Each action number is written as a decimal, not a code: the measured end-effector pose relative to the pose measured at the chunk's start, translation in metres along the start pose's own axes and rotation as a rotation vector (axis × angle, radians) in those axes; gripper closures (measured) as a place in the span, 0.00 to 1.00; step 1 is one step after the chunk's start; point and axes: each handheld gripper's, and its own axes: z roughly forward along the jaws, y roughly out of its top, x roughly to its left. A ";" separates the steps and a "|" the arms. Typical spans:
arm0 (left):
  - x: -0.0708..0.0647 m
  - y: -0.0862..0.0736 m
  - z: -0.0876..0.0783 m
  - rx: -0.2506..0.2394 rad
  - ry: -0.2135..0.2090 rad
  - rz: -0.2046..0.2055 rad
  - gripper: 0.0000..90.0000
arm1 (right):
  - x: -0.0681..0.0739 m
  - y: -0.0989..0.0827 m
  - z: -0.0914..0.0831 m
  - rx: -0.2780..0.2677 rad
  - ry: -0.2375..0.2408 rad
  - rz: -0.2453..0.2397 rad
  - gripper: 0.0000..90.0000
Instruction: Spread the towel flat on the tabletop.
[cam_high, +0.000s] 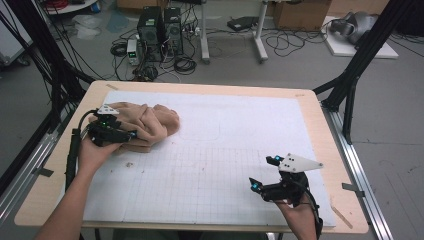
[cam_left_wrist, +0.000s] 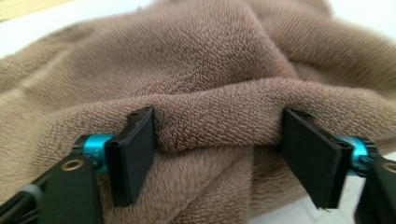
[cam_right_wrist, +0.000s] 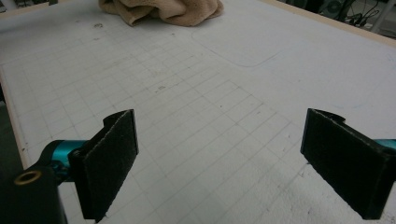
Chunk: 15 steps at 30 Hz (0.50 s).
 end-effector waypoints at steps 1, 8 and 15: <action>-0.003 -0.003 0.005 0.002 0.036 0.022 0.36 | 0.000 0.000 0.000 -0.002 0.001 -0.001 0.11; -0.008 -0.012 0.018 0.009 0.077 0.028 0.49 | -0.002 0.001 -0.001 -0.010 0.002 -0.002 0.11; -0.011 -0.012 0.019 0.021 0.086 0.042 0.65 | -0.001 0.001 -0.001 -0.014 0.007 0.001 0.11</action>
